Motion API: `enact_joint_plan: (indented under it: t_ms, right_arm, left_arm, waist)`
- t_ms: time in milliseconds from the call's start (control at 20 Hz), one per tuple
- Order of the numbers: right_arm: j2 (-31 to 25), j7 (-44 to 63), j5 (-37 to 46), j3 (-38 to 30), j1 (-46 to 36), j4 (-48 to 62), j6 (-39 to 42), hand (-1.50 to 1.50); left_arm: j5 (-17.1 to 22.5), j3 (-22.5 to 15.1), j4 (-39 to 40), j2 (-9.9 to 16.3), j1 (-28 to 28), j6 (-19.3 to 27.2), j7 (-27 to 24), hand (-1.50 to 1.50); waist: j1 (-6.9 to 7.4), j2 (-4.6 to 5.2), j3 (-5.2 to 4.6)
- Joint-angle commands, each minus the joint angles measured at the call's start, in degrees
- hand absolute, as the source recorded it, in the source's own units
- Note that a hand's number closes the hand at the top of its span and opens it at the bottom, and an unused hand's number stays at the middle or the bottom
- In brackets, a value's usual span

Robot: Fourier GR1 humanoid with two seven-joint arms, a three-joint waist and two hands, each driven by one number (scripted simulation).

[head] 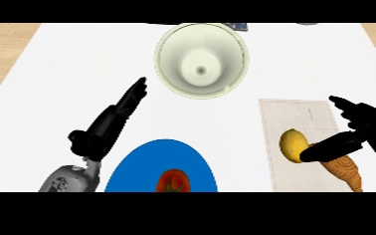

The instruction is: Pick the lemon from the placemat and place it in the bowl

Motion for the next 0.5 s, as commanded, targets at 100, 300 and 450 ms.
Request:
enact_joint_plan:
  t_ms: [100,300,450]
  right_arm:
    - [2.31,15.36,-1.57,3.57,-7.67,1.58,1.33,-1.50]
    - [5.37,15.39,4.04,9.12,-8.35,2.25,-2.46,-1.50]
    - [4.84,15.39,5.46,9.81,-10.25,3.71,-2.78,-1.50]
  left_arm:
    - [0.36,1.52,1.71,0.04,-0.98,-1.09,-0.17,0.00]
    - [0.41,2.44,-1.13,0.78,-0.96,-0.69,2.30,0.00]
    - [-1.77,0.37,1.03,-2.77,-1.06,1.84,1.54,0.00]
  waist:
    - [-0.99,-0.12,0.10]
    - [-1.16,-0.35,0.16]
    - [-1.69,-0.36,0.12]
